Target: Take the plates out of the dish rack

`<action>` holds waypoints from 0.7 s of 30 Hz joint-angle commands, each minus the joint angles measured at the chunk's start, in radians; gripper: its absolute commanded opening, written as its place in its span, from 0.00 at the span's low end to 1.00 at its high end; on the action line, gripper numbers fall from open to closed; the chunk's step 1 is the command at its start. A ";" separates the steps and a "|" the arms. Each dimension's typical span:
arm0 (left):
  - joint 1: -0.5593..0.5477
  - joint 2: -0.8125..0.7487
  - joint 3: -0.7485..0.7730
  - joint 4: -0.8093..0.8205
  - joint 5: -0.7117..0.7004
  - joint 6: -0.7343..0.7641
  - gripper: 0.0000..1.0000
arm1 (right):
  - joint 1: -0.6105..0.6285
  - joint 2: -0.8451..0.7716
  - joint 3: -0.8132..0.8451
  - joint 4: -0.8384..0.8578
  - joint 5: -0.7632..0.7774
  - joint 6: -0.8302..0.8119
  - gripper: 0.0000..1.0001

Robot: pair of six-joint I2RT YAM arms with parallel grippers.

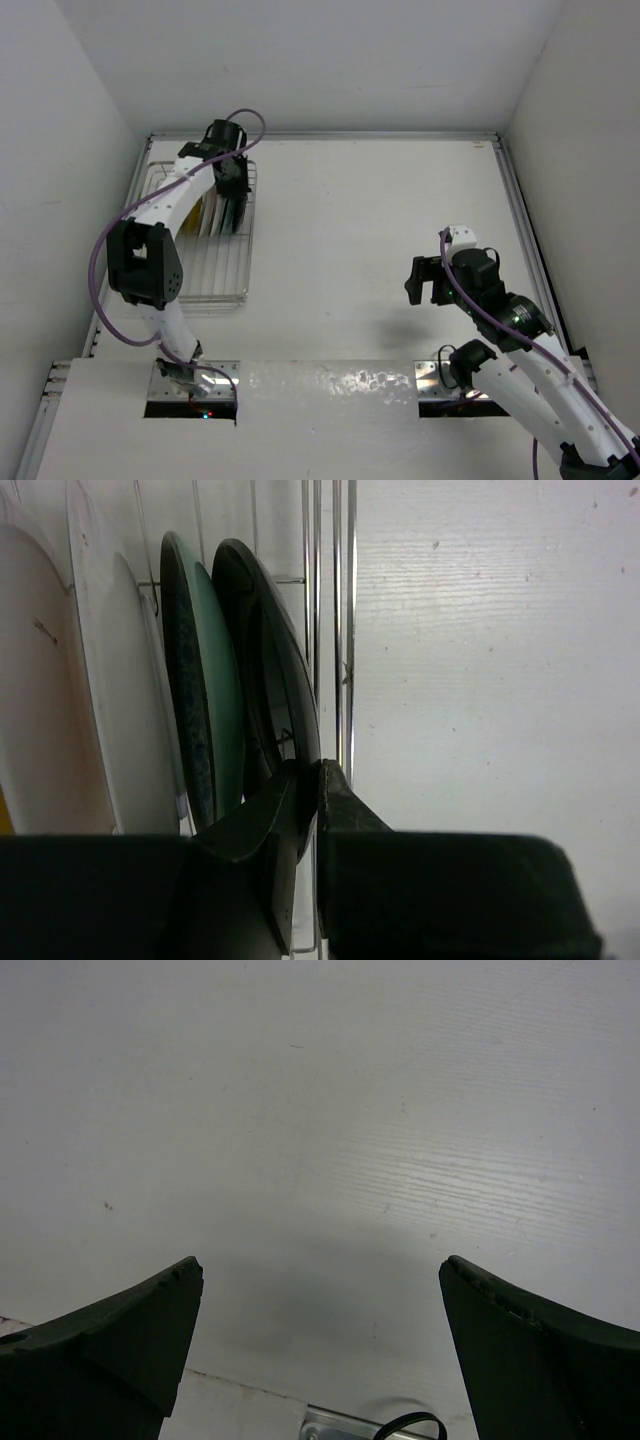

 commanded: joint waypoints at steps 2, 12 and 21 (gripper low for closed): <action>0.014 -0.021 0.109 -0.045 -0.029 0.011 0.00 | -0.003 0.007 -0.008 0.060 -0.012 0.021 0.99; 0.012 -0.050 0.313 -0.144 0.057 0.004 0.00 | -0.003 0.028 0.021 0.058 0.009 0.028 0.99; -0.156 -0.157 0.349 0.004 0.144 0.049 0.00 | -0.003 0.117 0.168 0.055 0.135 0.103 0.99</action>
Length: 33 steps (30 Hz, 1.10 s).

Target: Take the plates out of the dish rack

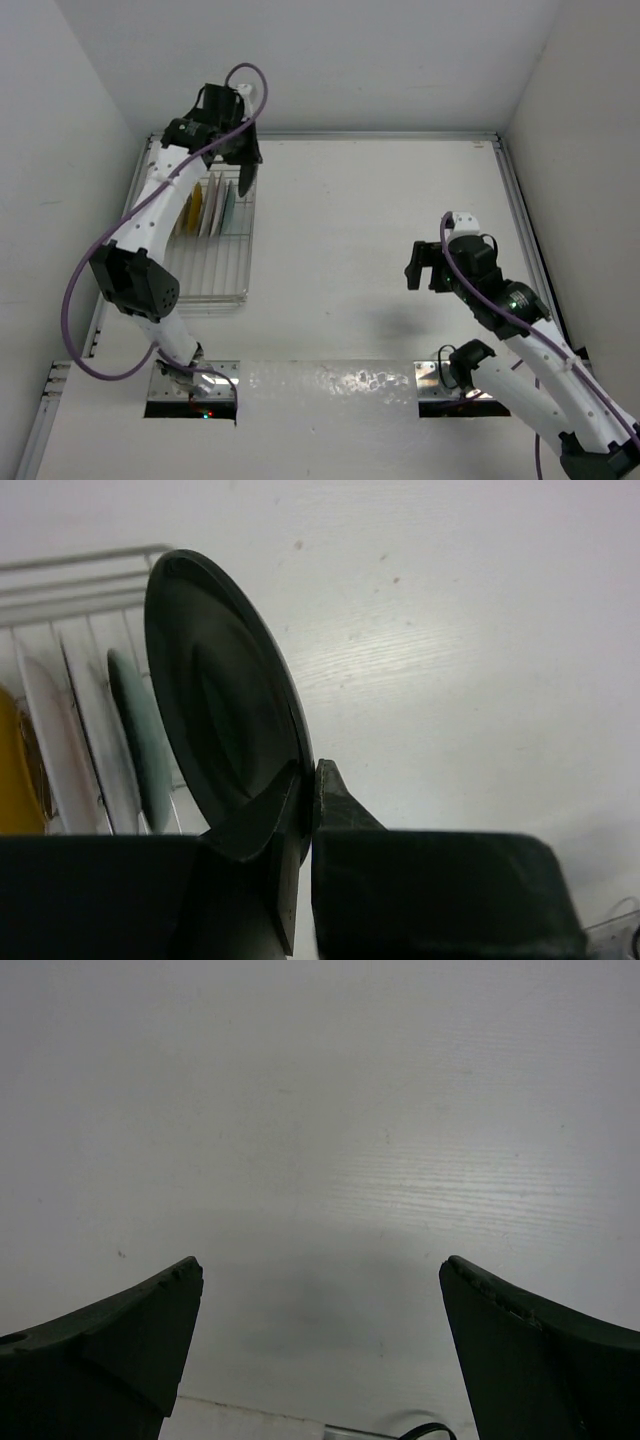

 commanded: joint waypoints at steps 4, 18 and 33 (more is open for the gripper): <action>-0.323 -0.138 -0.007 0.270 -0.291 0.113 0.00 | -0.004 0.067 0.182 0.053 0.177 0.123 0.99; -0.581 0.011 -0.303 0.638 -0.899 0.410 0.00 | -0.003 -0.055 0.328 -0.022 0.404 0.220 0.99; -0.581 0.579 0.059 0.508 -0.835 0.322 0.00 | -0.003 -0.123 0.384 -0.175 0.340 0.083 0.99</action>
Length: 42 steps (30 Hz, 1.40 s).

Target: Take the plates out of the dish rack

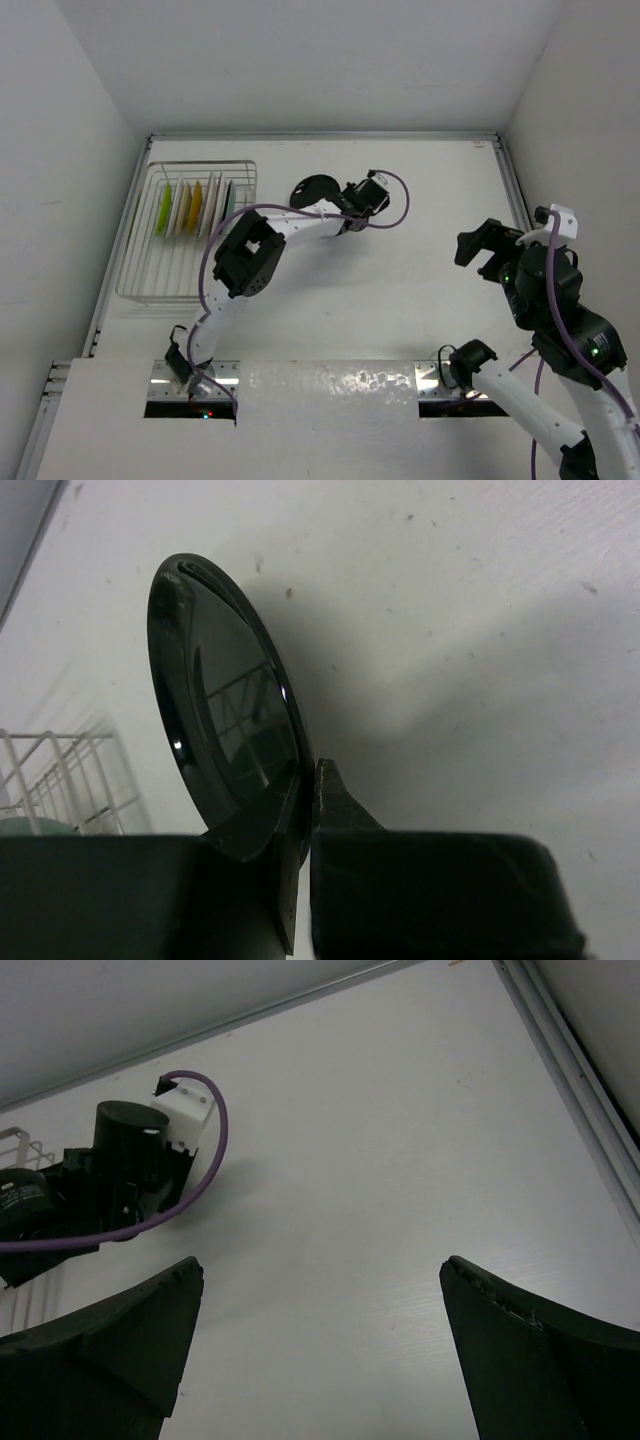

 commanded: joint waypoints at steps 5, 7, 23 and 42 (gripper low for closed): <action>-0.001 0.045 0.087 0.004 0.052 -0.061 0.08 | -0.004 -0.010 -0.053 0.007 -0.051 -0.044 0.99; -0.001 0.039 0.074 0.004 0.072 -0.072 0.20 | -0.004 -0.006 -0.062 0.012 -0.058 -0.045 0.99; 0.111 -0.395 -0.032 -0.143 0.124 -0.357 0.90 | -0.003 -0.001 -0.082 0.035 -0.098 -0.053 0.99; 0.502 -0.577 -0.078 -0.428 0.373 -0.383 0.28 | -0.003 0.016 -0.222 0.159 -0.216 -0.064 0.99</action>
